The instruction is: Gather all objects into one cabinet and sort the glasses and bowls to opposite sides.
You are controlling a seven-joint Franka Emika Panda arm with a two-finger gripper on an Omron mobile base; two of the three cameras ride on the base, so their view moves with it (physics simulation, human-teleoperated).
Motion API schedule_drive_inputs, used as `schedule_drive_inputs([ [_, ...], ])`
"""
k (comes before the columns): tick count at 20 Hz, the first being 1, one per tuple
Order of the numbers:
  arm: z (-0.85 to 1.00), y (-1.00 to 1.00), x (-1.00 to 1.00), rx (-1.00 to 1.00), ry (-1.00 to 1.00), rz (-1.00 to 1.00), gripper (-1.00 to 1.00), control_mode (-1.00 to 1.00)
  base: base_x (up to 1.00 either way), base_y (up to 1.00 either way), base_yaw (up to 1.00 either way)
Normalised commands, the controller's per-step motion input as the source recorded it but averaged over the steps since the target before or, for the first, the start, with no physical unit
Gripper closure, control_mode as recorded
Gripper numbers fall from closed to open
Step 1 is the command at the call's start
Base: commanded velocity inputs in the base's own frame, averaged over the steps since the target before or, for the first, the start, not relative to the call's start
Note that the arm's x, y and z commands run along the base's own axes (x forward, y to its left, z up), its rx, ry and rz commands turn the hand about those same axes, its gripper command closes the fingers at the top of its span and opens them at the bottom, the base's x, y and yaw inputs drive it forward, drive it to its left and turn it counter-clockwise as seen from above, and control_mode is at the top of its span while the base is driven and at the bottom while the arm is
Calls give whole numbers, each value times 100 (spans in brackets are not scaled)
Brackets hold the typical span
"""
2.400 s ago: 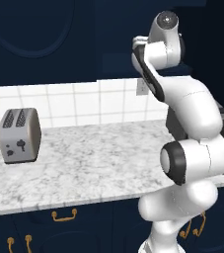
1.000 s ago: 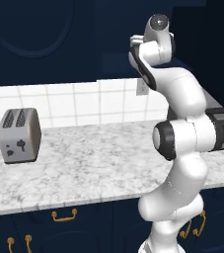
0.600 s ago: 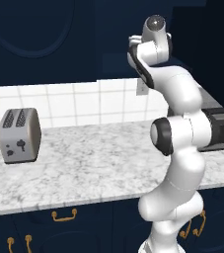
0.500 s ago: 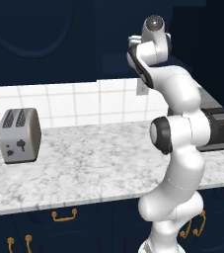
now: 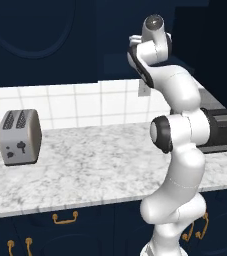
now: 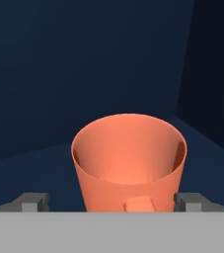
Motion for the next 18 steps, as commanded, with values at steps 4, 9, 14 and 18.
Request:
schedule_drive_inputs([
  [4,-3,1,0,3,0,0,100,-100,0,0,0],
  [9,0,0,-18,0,-3,0,100,-100,0,0,0],
  [14,0,0,-79,0,-13,0,100,-100,0,0,0],
  [18,1,0,-100,0,-17,1,100,-100,0,0,0],
])
